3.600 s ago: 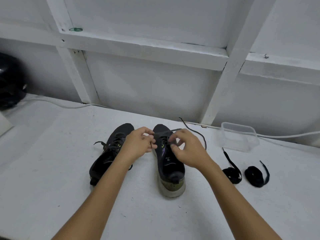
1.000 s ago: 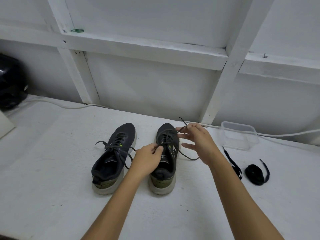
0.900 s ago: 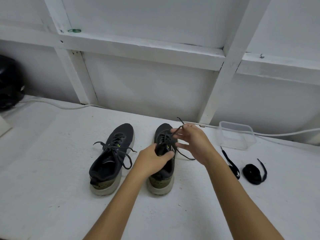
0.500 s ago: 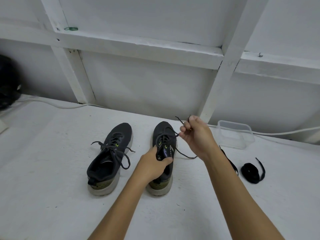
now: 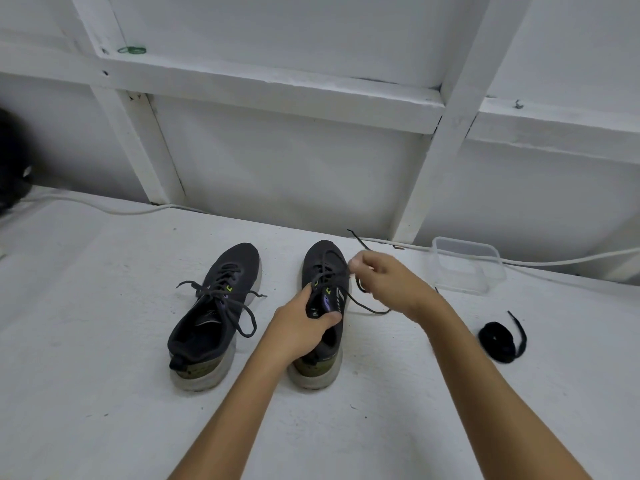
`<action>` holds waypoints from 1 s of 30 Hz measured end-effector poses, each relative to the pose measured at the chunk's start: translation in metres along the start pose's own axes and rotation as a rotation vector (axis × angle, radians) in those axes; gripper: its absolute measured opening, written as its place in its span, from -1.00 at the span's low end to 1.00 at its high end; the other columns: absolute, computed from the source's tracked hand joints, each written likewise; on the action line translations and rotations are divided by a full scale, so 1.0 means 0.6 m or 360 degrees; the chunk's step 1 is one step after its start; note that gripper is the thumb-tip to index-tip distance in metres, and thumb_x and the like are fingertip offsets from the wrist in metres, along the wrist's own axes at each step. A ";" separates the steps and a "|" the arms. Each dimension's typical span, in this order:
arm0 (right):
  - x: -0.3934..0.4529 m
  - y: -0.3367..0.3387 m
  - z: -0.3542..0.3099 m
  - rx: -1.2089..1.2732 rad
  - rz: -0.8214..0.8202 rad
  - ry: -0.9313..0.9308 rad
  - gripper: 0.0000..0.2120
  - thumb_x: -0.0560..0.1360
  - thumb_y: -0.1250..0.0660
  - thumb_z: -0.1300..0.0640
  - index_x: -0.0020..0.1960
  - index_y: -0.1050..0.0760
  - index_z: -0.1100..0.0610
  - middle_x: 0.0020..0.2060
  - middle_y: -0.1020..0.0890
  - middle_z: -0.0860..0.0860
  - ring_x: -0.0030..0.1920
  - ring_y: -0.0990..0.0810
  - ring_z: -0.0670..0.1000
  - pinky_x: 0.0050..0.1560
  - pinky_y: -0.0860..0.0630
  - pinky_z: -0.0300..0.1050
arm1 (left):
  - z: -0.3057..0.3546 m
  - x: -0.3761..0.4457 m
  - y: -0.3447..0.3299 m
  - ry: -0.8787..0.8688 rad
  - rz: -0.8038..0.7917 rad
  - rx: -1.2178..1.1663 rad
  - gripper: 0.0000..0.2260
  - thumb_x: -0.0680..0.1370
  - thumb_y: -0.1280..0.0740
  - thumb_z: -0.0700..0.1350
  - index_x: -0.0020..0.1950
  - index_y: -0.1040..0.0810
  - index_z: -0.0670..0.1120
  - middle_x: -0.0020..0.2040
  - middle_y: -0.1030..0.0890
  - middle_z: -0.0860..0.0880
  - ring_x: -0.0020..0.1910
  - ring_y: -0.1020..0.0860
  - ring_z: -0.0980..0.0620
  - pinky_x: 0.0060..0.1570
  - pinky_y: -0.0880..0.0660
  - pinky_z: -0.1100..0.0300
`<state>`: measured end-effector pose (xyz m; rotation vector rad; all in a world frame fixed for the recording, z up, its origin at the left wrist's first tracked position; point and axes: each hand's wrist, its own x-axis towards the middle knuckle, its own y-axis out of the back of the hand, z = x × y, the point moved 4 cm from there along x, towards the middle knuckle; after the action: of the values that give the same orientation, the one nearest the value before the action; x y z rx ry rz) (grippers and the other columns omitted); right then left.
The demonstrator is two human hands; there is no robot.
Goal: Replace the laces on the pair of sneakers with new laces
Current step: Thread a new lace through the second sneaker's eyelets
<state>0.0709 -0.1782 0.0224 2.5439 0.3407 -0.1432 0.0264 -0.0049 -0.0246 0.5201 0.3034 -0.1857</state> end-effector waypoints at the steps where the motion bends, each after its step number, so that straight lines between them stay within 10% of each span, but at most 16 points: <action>1: -0.001 -0.001 -0.005 0.0407 0.0017 -0.0004 -0.69 0.70 -0.16 0.02 0.03 -0.61 0.14 -0.23 -0.60 -0.06 -0.33 -0.44 -0.14 -0.27 -0.35 -0.22 | 0.000 0.000 0.000 0.0009 -0.0006 -0.0001 -0.52 0.56 -0.39 0.10 0.46 -0.35 0.24 0.23 -0.54 0.15 0.10 -0.43 0.12 0.06 -0.35 0.23; 5: 0.004 -0.026 -0.004 0.1153 0.0111 -0.0183 -0.67 0.70 -0.12 0.03 -0.15 -0.52 0.10 -0.25 -0.64 0.06 -0.41 -0.39 -0.02 -0.42 -0.28 -0.21 | -0.003 0.001 0.001 0.0046 -0.0007 -0.0008 -0.58 0.56 -0.39 0.12 0.40 -0.42 0.19 0.22 -0.55 0.13 0.07 -0.45 0.12 -0.02 -0.35 0.27; 12: 0.006 -0.035 0.040 -0.0476 -0.0134 -0.0048 -0.90 0.57 -0.40 -0.07 -0.05 -0.65 -0.08 -0.37 -0.53 -0.12 -0.38 -0.42 -0.18 -0.30 -0.35 -0.30 | -0.004 0.004 0.002 0.0091 0.0003 -0.0017 -0.57 0.54 -0.40 0.15 0.39 -0.43 0.19 0.18 -0.52 0.14 0.05 -0.44 0.13 -0.20 -0.34 0.34; 19: 0.006 0.023 0.015 0.1516 0.0325 -0.0027 -0.80 0.66 -0.22 0.12 -0.13 -0.46 0.06 -0.24 -0.54 -0.07 -0.37 -0.38 -0.10 -0.44 -0.22 -0.30 | -0.007 0.006 0.001 0.0117 -0.0043 -0.0012 -0.53 0.55 -0.38 0.16 0.45 -0.39 0.20 0.26 -0.53 0.13 0.09 -0.43 0.08 0.05 -0.35 0.22; 25: 0.008 -0.016 0.033 0.0204 0.0216 -0.0144 -0.74 0.49 -0.46 -0.17 0.01 -0.59 0.00 -0.40 -0.56 -0.11 -0.40 -0.46 -0.13 -0.33 -0.40 -0.30 | -0.003 0.006 0.002 0.0105 -0.0034 0.0001 -0.59 0.55 -0.39 0.15 0.38 -0.43 0.22 0.20 -0.55 0.12 0.07 -0.45 0.09 -0.02 -0.36 0.23; 30: 0.020 -0.061 0.036 -0.0012 0.0007 -0.0116 -0.82 0.45 -0.52 -0.11 -0.04 -0.73 -0.04 -0.27 -0.68 -0.15 -0.23 -0.61 -0.20 -0.15 -0.52 -0.26 | 0.001 0.003 0.003 0.0084 -0.0040 0.0034 -0.59 0.55 -0.37 0.14 0.39 -0.40 0.28 0.13 -0.50 0.14 0.05 -0.42 0.10 -0.23 -0.32 0.37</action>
<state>0.0721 -0.1577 -0.0166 2.5247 0.3065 -0.2320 0.0287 -0.0040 -0.0240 0.5432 0.3600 -0.1998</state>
